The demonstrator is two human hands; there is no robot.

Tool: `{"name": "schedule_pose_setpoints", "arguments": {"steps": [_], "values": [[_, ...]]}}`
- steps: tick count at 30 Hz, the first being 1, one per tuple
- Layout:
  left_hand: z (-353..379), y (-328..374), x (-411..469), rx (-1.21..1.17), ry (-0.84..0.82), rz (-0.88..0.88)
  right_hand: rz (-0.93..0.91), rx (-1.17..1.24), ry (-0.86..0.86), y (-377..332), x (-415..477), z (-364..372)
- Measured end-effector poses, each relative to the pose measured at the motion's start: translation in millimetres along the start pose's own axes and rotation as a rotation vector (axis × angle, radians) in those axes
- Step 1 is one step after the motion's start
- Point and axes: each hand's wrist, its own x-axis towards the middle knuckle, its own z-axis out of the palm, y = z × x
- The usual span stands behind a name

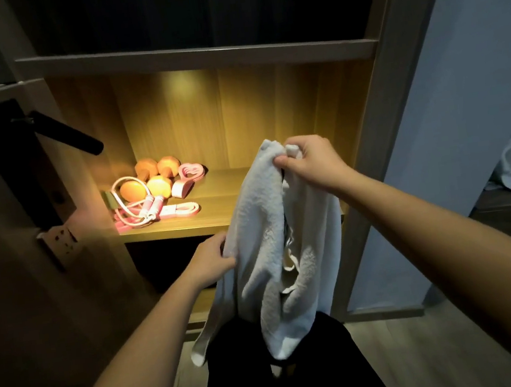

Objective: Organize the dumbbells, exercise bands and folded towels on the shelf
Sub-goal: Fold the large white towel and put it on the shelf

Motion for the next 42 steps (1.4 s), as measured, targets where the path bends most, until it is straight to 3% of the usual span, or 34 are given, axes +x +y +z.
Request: {"name": "schedule_pose_setpoints", "arguments": {"steps": [3, 11, 17, 21, 26, 29, 37, 42], "values": [[13, -32, -13, 0.128, 0.095, -0.151, 0.004, 0.022, 0.021, 4, 2, -2], [-8, -44, -6, 0.009, 0.137, -0.250, 0.052, 0.043, 0.025, 11, 6, 3], [-49, 67, 20, -0.504, 0.178, 0.098, -0.051, 0.076, -0.146, -8, -2, 19], [-66, 115, 24, -0.368, 0.029, 0.189, -0.088, 0.139, -0.201, -17, -8, 19], [-48, 118, 29, -0.241, 0.261, 0.254, -0.026, 0.031, -0.173, -5, -10, 20], [-38, 120, 25, -0.238, 0.303, 0.312, 0.017, -0.011, -0.115, -4, -13, 19], [-26, 131, 25, -0.147, -0.024, 0.351, 0.022, 0.203, -0.083, 1, -11, 14], [-20, 135, 25, -0.199, 0.162, 0.352, 0.083, 0.440, -0.147, 10, -15, 9]]}}
